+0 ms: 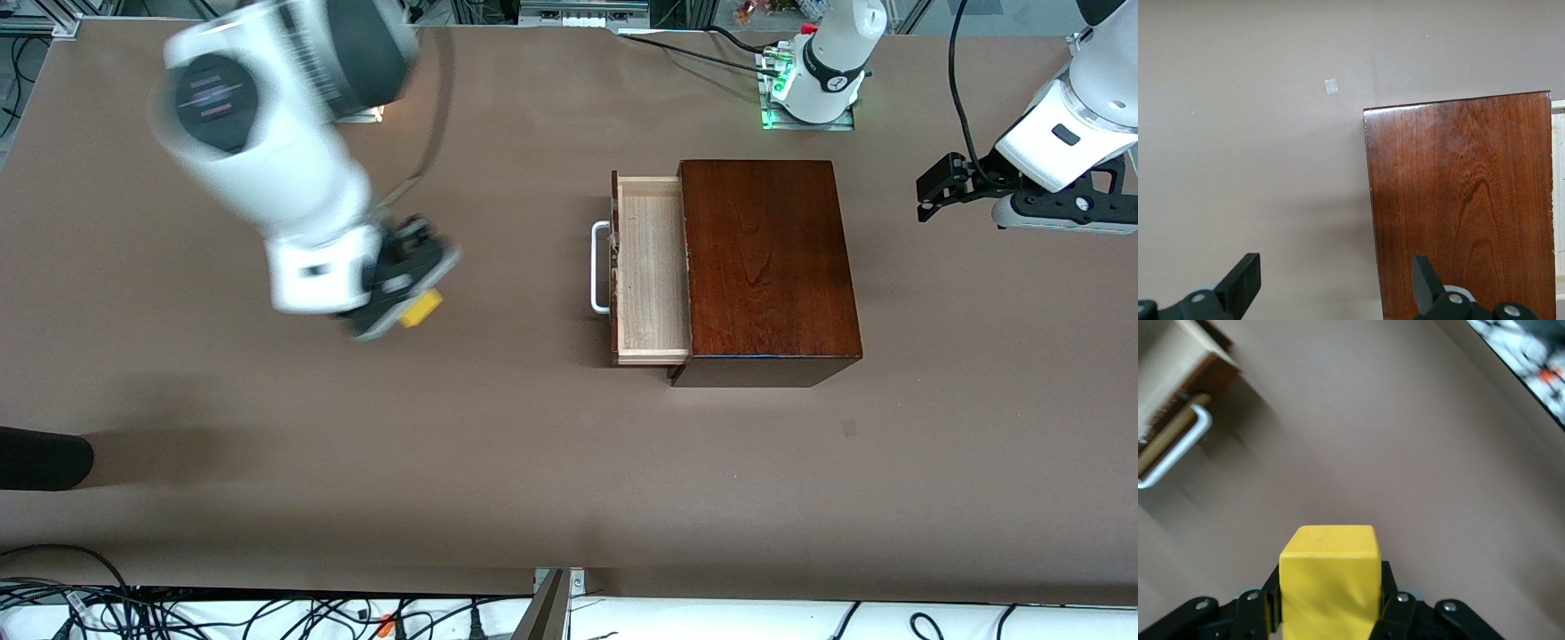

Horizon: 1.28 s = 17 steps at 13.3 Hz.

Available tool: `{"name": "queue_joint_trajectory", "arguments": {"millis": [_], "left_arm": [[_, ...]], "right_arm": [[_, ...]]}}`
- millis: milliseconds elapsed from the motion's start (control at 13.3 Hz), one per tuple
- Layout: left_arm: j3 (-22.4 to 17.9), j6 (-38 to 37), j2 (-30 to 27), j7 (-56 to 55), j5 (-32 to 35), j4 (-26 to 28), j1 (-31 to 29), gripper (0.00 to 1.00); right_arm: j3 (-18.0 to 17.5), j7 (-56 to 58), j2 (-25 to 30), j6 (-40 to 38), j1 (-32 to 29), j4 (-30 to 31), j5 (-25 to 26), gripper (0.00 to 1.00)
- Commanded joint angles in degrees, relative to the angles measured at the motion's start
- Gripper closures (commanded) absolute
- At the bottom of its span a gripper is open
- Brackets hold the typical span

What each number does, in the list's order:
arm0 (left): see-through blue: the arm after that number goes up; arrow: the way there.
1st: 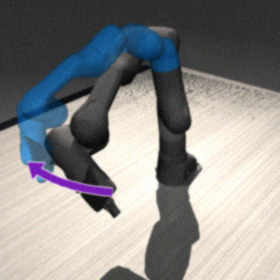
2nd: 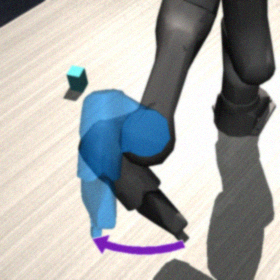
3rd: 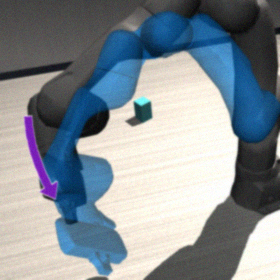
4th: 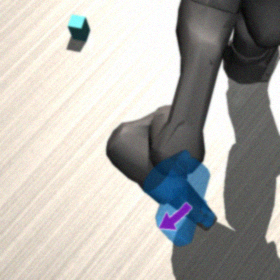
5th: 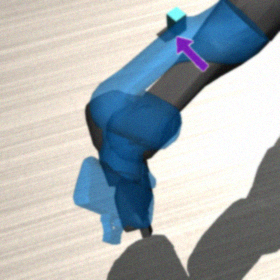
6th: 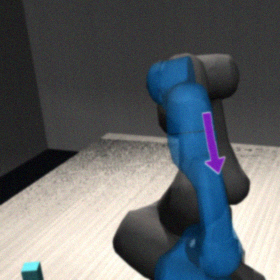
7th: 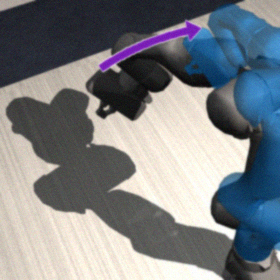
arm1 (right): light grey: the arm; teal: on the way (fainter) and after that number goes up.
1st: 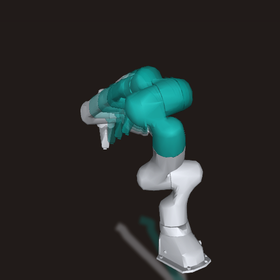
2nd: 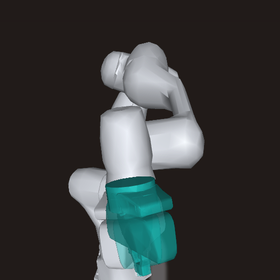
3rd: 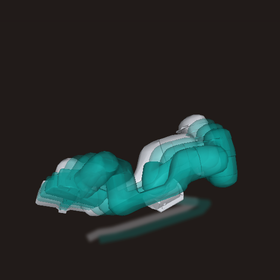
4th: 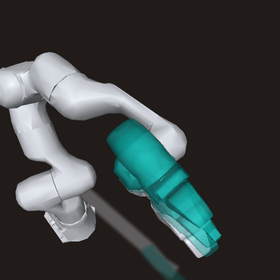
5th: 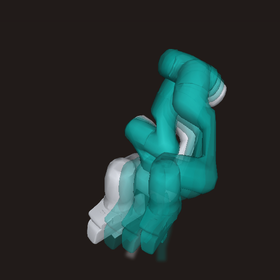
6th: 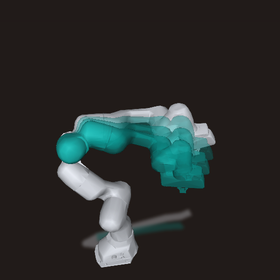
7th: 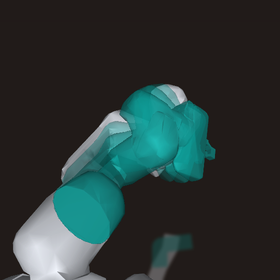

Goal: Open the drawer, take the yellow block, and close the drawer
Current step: 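Lift the yellow cube out of the drawer with the right gripper, then lower the yellow cube onto the table with the right gripper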

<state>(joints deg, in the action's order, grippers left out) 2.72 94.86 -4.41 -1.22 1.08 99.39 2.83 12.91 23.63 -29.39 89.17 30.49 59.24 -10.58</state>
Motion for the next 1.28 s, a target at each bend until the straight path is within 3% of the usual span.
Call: {"name": "queue_joint_trajectory", "arguments": {"millis": [0,226,527,678,979,1205], "left_arm": [[0.7,-1.43,0.81,0.25,-0.64,-1.92,-0.54,0.0],[0.7,-1.43,0.81,0.43,-0.64,-2.01,-0.54,0.0],[0.7,-1.43,0.81,0.43,-0.64,-2.01,-0.54,0.0],[0.7,-1.43,0.81,0.43,-0.64,-2.01,-0.54,0.0],[0.79,-1.43,0.81,0.25,-0.64,-2.01,-0.54,0.0],[0.79,-1.43,0.81,-0.62,-1.16,-2.01,-0.54,0.0]], "right_arm": [[-0.61,2.55,2.58,-3.64,-7.0,1.66,-3.66,0.96],[1.41,-0.24,4.07,-5.59,-8.34,5.42,-2.96,0.97],[1.41,-10.18,11.1,4.4,-9.22,25.0,1.43,0.98],[1.41,-10.53,11.29,10.04,-9.48,31.43,3.89,1.0],[1.41,-18.69,8.04,19.18,-10.1,38.04,5.22,1.0],[1.41,-19.67,2.51,22.96,-10.01,38.14,5.83,0.99]]}}
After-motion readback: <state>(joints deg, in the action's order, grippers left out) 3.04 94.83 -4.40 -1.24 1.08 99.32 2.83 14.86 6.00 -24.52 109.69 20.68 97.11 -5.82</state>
